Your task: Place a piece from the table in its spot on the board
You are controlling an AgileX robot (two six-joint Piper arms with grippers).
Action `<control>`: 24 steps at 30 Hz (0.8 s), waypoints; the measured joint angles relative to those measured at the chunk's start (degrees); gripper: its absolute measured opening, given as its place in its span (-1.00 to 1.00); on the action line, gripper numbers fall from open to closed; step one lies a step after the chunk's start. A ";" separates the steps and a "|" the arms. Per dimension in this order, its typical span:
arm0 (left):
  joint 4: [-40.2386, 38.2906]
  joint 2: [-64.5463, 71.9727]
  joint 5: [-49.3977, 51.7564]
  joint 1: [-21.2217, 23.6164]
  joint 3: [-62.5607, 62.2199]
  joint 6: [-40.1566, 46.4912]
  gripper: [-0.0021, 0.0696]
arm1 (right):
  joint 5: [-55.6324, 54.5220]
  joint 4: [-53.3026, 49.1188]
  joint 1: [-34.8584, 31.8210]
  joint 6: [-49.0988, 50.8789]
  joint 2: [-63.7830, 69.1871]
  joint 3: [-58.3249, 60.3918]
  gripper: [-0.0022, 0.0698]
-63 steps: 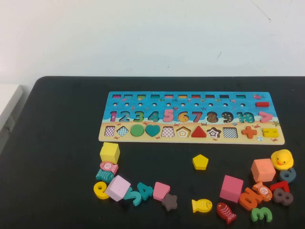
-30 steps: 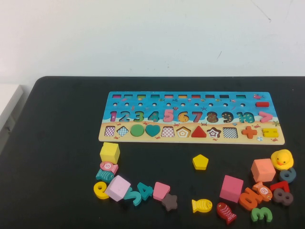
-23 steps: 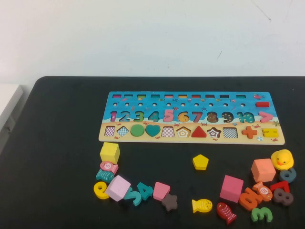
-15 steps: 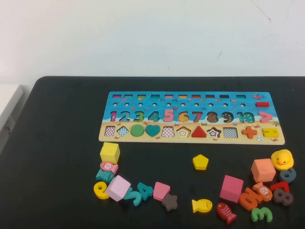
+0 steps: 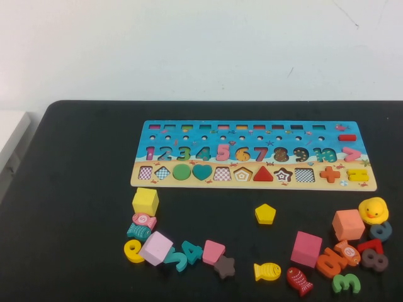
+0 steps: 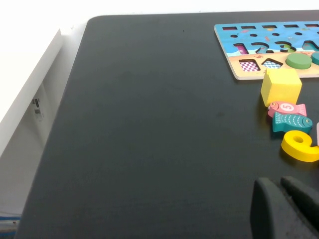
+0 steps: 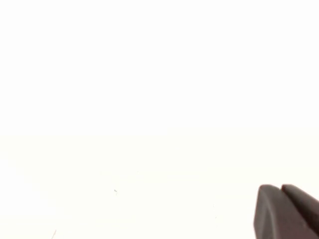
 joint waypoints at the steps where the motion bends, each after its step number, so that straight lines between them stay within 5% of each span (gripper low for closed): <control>1: 0.00 0.00 0.00 0.00 0.00 0.00 -0.95 | 2.68 0.03 0.00 0.00 0.00 -1.86 -0.89; 9: 0.00 0.00 0.00 0.00 0.00 -0.12 -0.95 | 35.53 0.03 0.00 -0.32 10.49 -25.91 -0.89; 15: 0.00 0.00 0.00 0.00 0.00 -0.12 -0.95 | 62.45 4.89 0.00 -2.30 34.87 -45.94 -0.89; 24: 0.00 0.00 0.00 0.00 0.00 -0.12 -0.95 | 67.29 24.82 0.35 -16.85 64.89 -53.66 -0.89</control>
